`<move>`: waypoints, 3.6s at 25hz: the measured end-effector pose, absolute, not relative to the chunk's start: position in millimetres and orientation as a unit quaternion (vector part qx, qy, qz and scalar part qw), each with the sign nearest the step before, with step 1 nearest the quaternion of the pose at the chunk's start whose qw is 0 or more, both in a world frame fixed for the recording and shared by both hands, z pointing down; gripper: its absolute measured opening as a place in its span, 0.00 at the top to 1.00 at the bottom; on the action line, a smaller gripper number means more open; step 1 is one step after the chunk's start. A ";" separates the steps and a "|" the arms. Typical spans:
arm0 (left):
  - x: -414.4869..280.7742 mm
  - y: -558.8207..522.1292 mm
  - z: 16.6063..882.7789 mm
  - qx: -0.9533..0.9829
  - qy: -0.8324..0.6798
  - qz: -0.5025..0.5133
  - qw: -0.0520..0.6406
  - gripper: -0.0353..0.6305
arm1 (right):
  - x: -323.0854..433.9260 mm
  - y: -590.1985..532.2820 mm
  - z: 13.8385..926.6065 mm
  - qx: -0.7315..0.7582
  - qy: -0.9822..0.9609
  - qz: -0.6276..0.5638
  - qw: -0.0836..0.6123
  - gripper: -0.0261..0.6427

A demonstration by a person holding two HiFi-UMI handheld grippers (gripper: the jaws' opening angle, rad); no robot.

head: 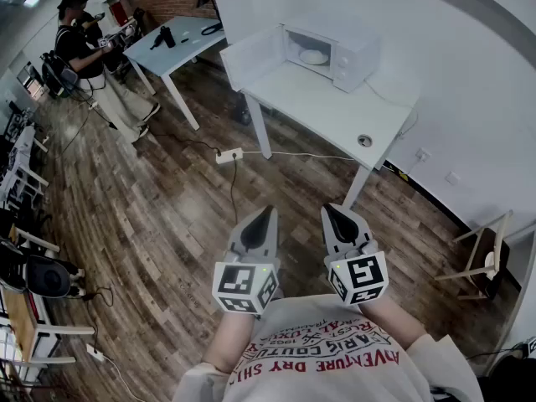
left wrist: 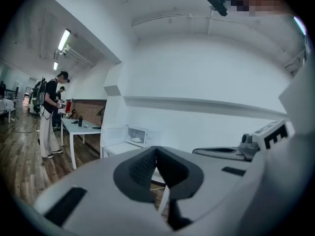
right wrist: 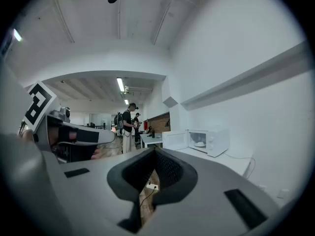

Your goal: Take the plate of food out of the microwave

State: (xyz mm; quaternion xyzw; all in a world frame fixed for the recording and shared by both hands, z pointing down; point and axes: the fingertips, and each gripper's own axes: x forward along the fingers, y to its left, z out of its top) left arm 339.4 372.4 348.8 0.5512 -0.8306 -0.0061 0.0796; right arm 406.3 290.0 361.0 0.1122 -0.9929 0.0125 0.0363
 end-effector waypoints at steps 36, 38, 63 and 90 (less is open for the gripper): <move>157.8 418.5 396.0 0.581 -0.800 -0.043 0.141 0.94 | 231.5 328.2 407.8 0.155 -0.981 0.060 0.102 0.94; 142.9 404.9 396.8 0.580 -0.801 -0.041 0.139 0.94 | 217.5 314.3 410.9 0.156 -0.980 0.058 0.105 0.94; -47.8 93.5 401.3 0.613 -0.775 0.003 0.154 0.94 | 30.5 -0.5 399.5 0.184 -0.978 0.047 0.090 0.94; -196.5 -219.7 401.6 0.812 -0.554 0.038 0.179 0.94 | -79.4 -229.3 407.0 0.476 -0.871 0.102 0.072 0.94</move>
